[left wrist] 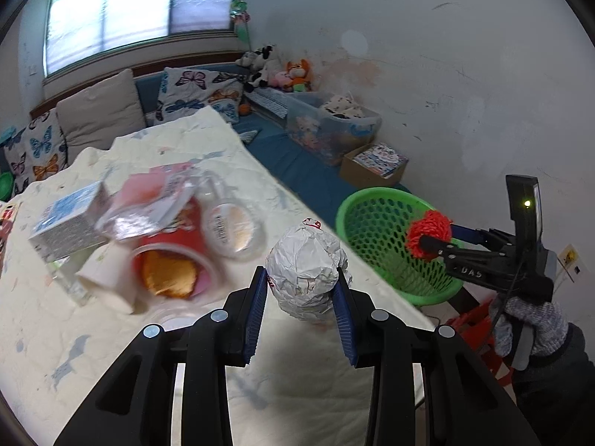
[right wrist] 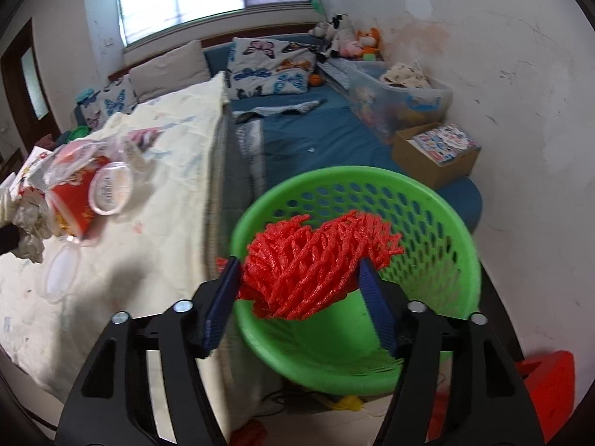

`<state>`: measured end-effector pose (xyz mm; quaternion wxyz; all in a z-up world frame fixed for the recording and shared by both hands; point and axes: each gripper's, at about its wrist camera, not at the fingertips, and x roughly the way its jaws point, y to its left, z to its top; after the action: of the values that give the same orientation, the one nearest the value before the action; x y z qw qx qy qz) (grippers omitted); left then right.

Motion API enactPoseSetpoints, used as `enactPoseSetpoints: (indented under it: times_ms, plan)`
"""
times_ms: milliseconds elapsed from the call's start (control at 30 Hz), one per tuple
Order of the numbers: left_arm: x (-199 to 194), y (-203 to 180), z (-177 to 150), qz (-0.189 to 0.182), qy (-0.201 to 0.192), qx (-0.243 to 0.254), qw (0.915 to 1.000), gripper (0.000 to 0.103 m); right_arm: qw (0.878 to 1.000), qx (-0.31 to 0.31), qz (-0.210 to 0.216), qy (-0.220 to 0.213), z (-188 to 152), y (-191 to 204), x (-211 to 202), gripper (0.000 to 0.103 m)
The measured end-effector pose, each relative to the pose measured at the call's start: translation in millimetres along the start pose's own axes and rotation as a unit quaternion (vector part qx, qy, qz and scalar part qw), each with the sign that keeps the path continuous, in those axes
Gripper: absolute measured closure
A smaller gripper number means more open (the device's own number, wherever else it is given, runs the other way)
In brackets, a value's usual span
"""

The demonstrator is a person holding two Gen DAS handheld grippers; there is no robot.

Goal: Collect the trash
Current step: 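Carry the red net and tissue over the green basket and release both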

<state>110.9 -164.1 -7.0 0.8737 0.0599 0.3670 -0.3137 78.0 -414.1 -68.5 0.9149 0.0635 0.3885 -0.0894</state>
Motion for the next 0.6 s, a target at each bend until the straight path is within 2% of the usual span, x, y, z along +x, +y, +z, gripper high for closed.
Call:
enactPoseSetpoints:
  times_ms: [167, 600]
  plan:
    - [29.5, -26.4, 12.8, -0.018, 0.015, 0.015, 0.9996, 0.069, 1.0, 0.015, -0.01, 0.003, -5.1, -21.4, 1.6, 0.027]
    - [106.5, -88.7, 31.8, -0.051, 0.065, 0.045, 0.9956, 0.067, 0.998, 0.053, -0.013, -0.012, -33.1, -56.0, -36.7, 0.027]
